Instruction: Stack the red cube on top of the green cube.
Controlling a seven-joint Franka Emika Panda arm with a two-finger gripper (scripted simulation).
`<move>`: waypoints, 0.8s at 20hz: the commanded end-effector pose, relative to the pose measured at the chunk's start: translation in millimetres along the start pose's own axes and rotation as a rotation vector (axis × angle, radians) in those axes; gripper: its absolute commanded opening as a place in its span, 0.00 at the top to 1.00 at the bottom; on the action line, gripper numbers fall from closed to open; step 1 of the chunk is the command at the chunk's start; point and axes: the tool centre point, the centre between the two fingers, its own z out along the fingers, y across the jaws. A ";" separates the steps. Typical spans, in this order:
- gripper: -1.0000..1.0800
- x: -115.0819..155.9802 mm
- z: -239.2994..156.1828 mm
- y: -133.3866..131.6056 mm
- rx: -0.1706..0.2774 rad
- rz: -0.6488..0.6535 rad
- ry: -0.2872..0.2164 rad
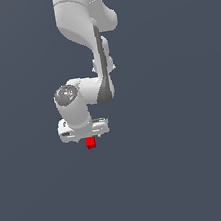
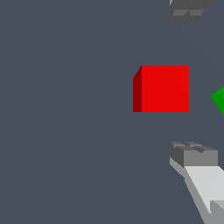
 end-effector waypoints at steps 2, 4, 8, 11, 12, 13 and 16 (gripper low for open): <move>0.04 -0.2 7.5 0.1 0.000 0.000 -0.001; 0.04 -0.2 15.6 -0.1 0.000 -0.001 0.000; 0.04 -0.4 36.4 -0.3 0.000 -0.002 0.000; 0.04 -0.1 46.0 0.1 0.000 -0.002 0.000; 0.04 0.2 47.6 -0.2 0.000 -0.003 0.001; 0.04 0.6 48.6 0.0 0.000 -0.003 0.001; 1.00 1.0 49.0 0.1 0.000 -0.003 0.001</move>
